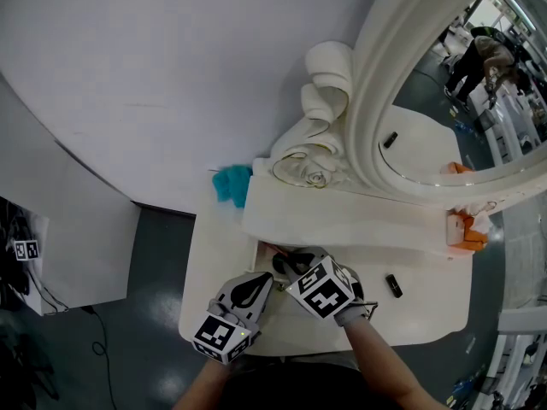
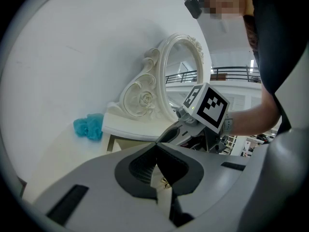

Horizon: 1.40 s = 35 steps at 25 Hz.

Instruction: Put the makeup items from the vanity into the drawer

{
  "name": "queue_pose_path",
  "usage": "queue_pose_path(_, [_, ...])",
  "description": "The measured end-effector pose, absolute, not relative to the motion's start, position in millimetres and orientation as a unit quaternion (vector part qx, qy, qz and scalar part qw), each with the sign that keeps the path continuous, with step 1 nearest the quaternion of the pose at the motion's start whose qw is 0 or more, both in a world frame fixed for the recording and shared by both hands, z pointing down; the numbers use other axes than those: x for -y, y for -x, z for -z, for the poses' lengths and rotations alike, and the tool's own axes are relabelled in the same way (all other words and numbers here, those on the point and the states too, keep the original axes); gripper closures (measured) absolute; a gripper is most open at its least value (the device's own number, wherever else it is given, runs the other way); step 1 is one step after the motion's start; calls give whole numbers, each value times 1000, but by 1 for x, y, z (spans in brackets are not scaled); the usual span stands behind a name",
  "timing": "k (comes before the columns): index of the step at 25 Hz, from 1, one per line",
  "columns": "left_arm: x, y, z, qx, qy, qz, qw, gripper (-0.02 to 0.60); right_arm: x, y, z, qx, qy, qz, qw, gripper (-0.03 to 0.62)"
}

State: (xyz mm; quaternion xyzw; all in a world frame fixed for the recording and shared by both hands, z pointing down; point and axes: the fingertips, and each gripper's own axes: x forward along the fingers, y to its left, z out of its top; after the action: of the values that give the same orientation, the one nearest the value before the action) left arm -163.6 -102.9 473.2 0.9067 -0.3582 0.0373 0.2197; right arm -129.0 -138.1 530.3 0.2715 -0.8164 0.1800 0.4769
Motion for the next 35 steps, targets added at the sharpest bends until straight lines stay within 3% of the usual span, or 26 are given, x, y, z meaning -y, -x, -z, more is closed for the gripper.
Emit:
queue_pose_path(16, [100, 156, -475, 359, -905, -39, 224, 568, 131, 128, -521, 831, -257, -173, 462, 543])
queue_pose_path(35, [96, 122, -474, 358, -907, -51, 216, 568, 116, 101, -490, 871, -295, -169, 354, 572])
